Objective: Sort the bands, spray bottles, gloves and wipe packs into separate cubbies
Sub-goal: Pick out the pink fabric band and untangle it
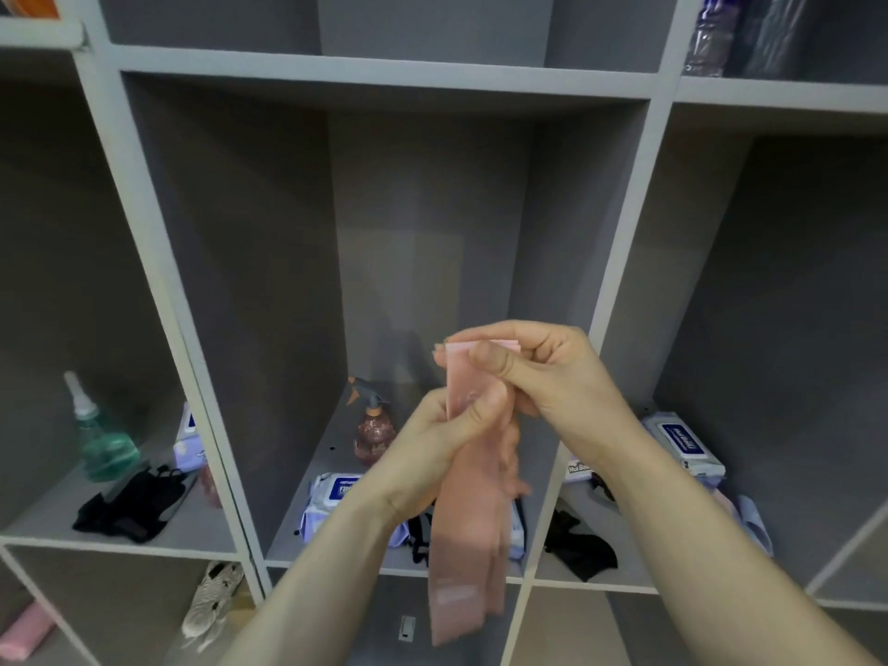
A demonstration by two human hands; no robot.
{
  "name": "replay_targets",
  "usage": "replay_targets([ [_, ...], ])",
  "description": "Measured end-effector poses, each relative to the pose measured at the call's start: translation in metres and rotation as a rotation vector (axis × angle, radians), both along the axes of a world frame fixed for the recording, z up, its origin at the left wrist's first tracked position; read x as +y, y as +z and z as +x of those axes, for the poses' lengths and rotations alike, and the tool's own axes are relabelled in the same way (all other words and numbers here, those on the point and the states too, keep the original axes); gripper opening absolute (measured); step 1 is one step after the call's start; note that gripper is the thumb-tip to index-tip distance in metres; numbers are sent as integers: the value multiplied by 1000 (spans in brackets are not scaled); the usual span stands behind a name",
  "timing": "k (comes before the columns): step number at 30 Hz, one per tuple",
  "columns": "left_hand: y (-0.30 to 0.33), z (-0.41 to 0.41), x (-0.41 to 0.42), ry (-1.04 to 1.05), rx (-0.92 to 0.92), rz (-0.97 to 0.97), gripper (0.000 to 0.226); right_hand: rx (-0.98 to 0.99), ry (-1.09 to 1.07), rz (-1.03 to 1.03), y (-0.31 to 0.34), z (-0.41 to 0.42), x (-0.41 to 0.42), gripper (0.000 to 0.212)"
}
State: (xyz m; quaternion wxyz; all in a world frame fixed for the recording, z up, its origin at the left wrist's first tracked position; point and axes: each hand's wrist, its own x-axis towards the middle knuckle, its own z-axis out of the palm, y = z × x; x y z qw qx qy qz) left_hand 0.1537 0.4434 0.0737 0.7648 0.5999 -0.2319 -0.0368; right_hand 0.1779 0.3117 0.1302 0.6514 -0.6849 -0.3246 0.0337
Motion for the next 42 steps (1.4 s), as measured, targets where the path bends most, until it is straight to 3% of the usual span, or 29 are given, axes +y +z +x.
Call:
replay_targets([
  [5, -2, 6, -7, 72, -38, 122, 27, -38, 6, -316, 16, 0, -19, 30],
  [8, -3, 5, -15, 19, -41, 161, 3, -120, -87, -472, 21, -7, -30, 15],
  [10, -5, 7, -19, -79, -40, 183, 8, -164, -174, -521, 21, -12, -34, 8],
  [13, -9, 11, -27, -244, -57, 224, 36, -148, -210, -624, 21, -21, -44, 4],
  [19, -16, 15, -74, -236, 33, 180, 14, -189, -412, -703, 13, -35, -80, 13],
  [22, -22, 12, -100, -393, 102, 207, 12, -146, -470, -628, 8, -36, -111, 5],
  [27, -43, 16, -133, -637, 159, 457, 15, -1, -736, -267, 3, -45, -206, 10],
  [31, -57, 25, -172, -800, 194, 604, 18, 173, -909, -117, -32, -59, -306, 14],
  [33, -69, 29, -201, -725, 237, 650, 16, 249, -984, -80, -50, -69, -359, 15],
  [38, -102, 32, -289, -534, 428, 529, 19, 339, -1068, -108, -83, -98, -474, 17],
  [42, -126, 35, -367, -224, 512, 426, 23, 397, -1114, -83, -104, -106, -548, 14],
])
